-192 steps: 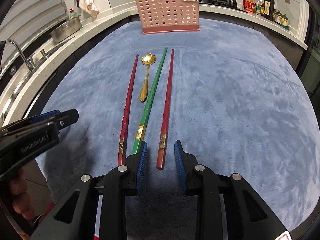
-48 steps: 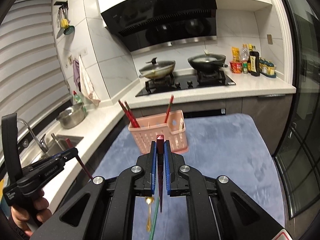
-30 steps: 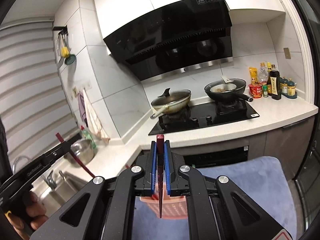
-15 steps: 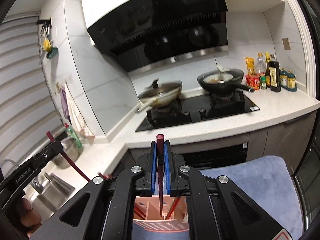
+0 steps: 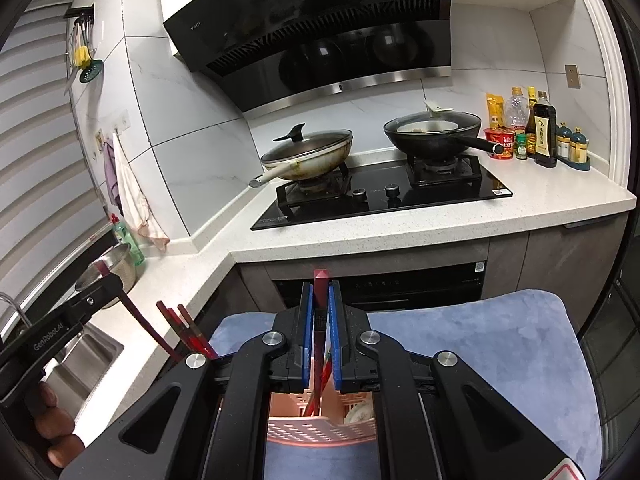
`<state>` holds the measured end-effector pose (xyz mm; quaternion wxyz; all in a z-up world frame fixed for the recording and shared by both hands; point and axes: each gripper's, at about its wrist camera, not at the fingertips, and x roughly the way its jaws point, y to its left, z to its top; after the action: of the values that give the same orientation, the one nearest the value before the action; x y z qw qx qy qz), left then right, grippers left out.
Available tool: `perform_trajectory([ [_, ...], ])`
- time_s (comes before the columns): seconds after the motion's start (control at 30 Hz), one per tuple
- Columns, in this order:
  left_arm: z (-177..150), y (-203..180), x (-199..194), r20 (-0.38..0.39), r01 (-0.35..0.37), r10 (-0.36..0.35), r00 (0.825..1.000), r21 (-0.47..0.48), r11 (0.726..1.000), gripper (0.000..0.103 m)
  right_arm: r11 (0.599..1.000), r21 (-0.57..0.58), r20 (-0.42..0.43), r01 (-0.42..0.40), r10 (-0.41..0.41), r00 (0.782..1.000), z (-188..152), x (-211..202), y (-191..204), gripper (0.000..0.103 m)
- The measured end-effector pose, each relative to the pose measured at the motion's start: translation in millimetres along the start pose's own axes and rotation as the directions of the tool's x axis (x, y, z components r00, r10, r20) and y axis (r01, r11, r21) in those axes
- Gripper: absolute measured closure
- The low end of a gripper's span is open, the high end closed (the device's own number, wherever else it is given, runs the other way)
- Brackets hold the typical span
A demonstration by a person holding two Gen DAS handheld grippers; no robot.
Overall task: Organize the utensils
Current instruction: 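Lower both chopsticks into the pink holder and open both tools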
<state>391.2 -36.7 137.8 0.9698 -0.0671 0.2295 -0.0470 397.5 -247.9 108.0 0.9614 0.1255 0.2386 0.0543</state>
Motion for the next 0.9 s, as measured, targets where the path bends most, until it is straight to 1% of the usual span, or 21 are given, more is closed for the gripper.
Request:
perform_trajectory([
  [0.03,-1,1,0,0.001,-0.01,0.01,1.0,0.001,1.0,0.079,1.0,0.001,0.004,0.003,-0.003,1.0,0,-1,0,0.092],
  [0.07,-2,1,-1,0.004,-0.025,0.025,1.0,-0.001,1.0,0.061,1.0,0.001,0.006,0.005,-0.005,1.0,-1,-2,-1,0.089],
  [0.1,-3,2,-3,0.007,-0.036,0.036,0.999,-0.009,0.999,0.055,1.0,0.002,0.003,-0.002,0.002,1.0,-1,-3,-2,0.088],
  [0.13,-3,3,-4,0.011,-0.039,0.039,0.999,-0.013,0.999,0.052,1.0,0.001,0.0,-0.007,0.007,1.0,-1,-4,-1,0.088],
  [0.2,-4,4,-7,0.014,-0.04,0.04,0.999,-0.01,0.999,0.052,1.0,-0.003,0.003,-0.008,0.008,1.0,-1,-7,0,0.087],
  [0.27,-3,4,-10,0.011,-0.04,0.04,0.999,-0.011,0.999,0.052,1.0,-0.011,0.014,-0.004,0.005,1.0,0,-13,2,0.081],
  [0.33,-3,3,-14,0.011,-0.037,0.037,0.999,-0.01,0.999,0.052,1.0,-0.017,0.02,-0.006,0.007,1.0,0,-19,4,0.079],
  [0.5,-5,0,-27,0.015,-0.037,0.037,0.999,0.009,0.999,0.052,0.999,-0.036,0.032,-0.008,0.009,0.999,0,-36,9,0.079],
  [0.6,-11,-1,-37,0.011,-0.038,0.037,0.999,0.028,0.999,0.052,0.999,-0.049,0.031,-0.007,0.009,0.999,-6,-48,12,0.078],
  [0.77,-33,1,-53,-0.032,-0.04,0.042,0.999,0.053,0.998,0.052,0.998,-0.052,-0.01,-0.021,0.021,1.0,-31,-68,13,0.077],
  [0.9,-62,6,-67,-0.075,-0.041,0.046,0.996,0.07,0.997,0.052,0.998,-0.061,-0.072,-0.028,0.024,0.997,-65,-89,14,0.077],
])
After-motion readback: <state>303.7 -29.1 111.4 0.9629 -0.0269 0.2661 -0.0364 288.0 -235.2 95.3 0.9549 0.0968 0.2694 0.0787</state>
